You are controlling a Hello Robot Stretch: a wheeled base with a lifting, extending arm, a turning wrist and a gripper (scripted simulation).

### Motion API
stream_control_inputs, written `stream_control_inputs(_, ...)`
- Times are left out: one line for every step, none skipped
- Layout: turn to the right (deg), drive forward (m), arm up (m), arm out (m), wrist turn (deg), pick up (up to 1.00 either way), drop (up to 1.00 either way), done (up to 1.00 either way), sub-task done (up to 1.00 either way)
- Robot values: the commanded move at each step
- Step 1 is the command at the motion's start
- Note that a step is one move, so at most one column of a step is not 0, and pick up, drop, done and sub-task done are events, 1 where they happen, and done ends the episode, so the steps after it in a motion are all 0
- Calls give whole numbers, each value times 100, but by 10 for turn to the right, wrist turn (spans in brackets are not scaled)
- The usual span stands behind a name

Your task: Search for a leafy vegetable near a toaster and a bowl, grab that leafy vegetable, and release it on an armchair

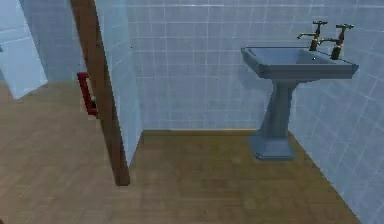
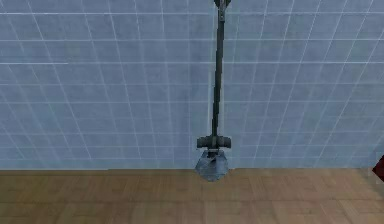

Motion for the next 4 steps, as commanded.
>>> stream_control_inputs(0,55,0,0,0,0,0,0,0)
stream_control_inputs(-450,0,0,0,0,0,0,0,0)
stream_control_inputs(-120,0,0,0,0,0,0,0,0)
stream_control_inputs(0,55,0,0,0,0,0,0,0)
